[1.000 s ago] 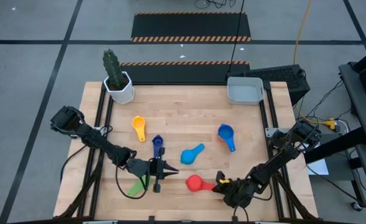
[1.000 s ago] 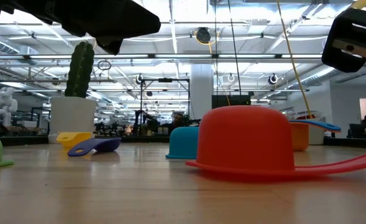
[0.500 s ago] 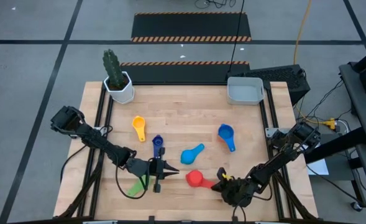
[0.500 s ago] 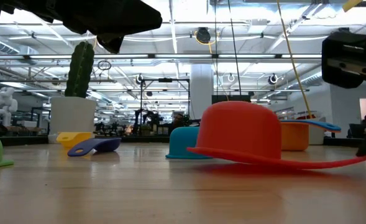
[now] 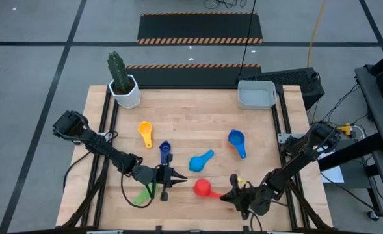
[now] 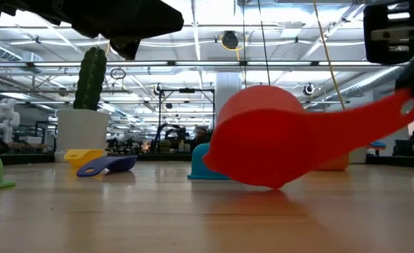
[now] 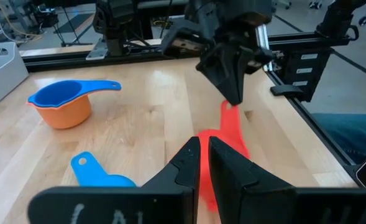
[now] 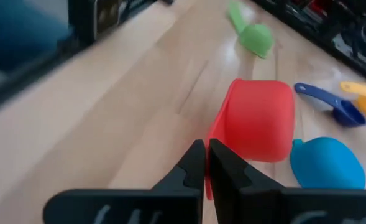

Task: Nest measuring cups in basket
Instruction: Stack the red measuring cup on top of the blue measuring cup

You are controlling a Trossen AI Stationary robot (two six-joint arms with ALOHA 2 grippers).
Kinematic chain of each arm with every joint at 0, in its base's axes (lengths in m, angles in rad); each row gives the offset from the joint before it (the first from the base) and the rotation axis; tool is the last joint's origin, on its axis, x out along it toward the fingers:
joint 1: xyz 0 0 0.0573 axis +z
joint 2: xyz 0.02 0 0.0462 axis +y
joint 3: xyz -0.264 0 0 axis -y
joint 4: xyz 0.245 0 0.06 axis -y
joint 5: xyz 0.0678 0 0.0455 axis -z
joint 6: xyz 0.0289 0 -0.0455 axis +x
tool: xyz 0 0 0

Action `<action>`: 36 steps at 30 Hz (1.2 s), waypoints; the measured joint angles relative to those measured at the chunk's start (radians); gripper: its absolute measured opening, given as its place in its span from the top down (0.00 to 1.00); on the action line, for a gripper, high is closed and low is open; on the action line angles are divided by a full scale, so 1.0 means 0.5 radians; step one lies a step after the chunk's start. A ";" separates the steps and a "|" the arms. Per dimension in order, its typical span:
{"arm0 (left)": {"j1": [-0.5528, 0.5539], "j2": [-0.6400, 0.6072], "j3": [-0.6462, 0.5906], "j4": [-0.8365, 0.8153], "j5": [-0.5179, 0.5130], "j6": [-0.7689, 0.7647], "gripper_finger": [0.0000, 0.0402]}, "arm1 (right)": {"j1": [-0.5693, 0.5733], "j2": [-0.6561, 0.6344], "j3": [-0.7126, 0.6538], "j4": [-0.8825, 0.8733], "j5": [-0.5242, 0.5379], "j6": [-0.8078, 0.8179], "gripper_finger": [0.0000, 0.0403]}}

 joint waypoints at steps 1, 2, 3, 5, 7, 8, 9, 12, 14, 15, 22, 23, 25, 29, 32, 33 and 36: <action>-0.001 0.000 0.000 0.011 0.001 0.002 0.91 | 0.000 -0.016 0.001 -0.001 0.002 0.088 1.00; -0.003 0.000 0.000 0.025 0.007 0.012 0.91 | -0.003 -0.031 0.001 -0.006 0.003 0.171 1.00; -0.008 0.000 -0.001 0.045 0.017 0.035 0.91 | -0.006 -0.045 0.002 -0.013 0.003 0.234 1.00; -0.027 0.000 -0.001 0.094 0.021 0.086 0.91 | -0.014 -0.064 0.002 -0.040 0.004 0.322 1.00; -0.048 0.000 -0.001 0.138 0.028 0.136 0.91 | -0.015 -0.070 0.002 -0.062 0.011 0.389 1.00; -0.059 0.000 -0.001 0.157 0.031 0.161 0.91 | -0.015 -0.070 0.002 -0.068 0.022 0.416 1.00; -0.070 0.000 -0.001 0.176 0.031 0.185 0.91 | -0.015 -0.070 0.002 -0.076 0.046 0.444 1.00; -0.094 -0.001 -0.001 0.221 0.032 0.249 0.91 | -0.021 -0.070 0.002 -0.126 0.052 0.537 1.00; -0.095 -0.001 -0.001 0.225 0.032 0.258 0.91 | -0.025 -0.070 0.002 -0.164 0.053 0.583 1.00; -0.095 -0.001 -0.001 0.234 0.032 0.257 0.91 | -0.030 -0.070 0.002 -0.170 0.054 0.596 1.00; -0.092 0.135 0.071 0.318 0.030 0.311 0.79 | -0.062 -0.070 0.002 -0.170 0.052 0.629 1.00; -0.087 0.186 0.124 0.328 0.031 0.314 0.75 | -0.067 -0.070 0.002 -0.172 0.052 0.641 1.00; -0.070 0.292 0.221 0.331 0.031 0.347 0.65 | -0.073 -0.070 -0.008 -0.159 0.052 0.656 1.00; -0.031 0.526 0.468 0.215 0.040 0.418 0.48 | -0.076 -0.070 -0.034 -0.151 0.052 0.697 1.00; -0.018 0.638 0.651 0.077 0.056 0.456 0.39 | -0.076 -0.070 -0.050 -0.149 0.053 0.738 1.00; -0.016 0.666 0.707 -0.008 0.057 0.454 0.37 | -0.079 -0.070 -0.055 -0.143 0.052 0.743 1.00; 0.020 0.769 0.890 -0.296 0.065 0.404 0.35 | -0.083 -0.070 -0.064 -0.134 0.053 0.755 1.00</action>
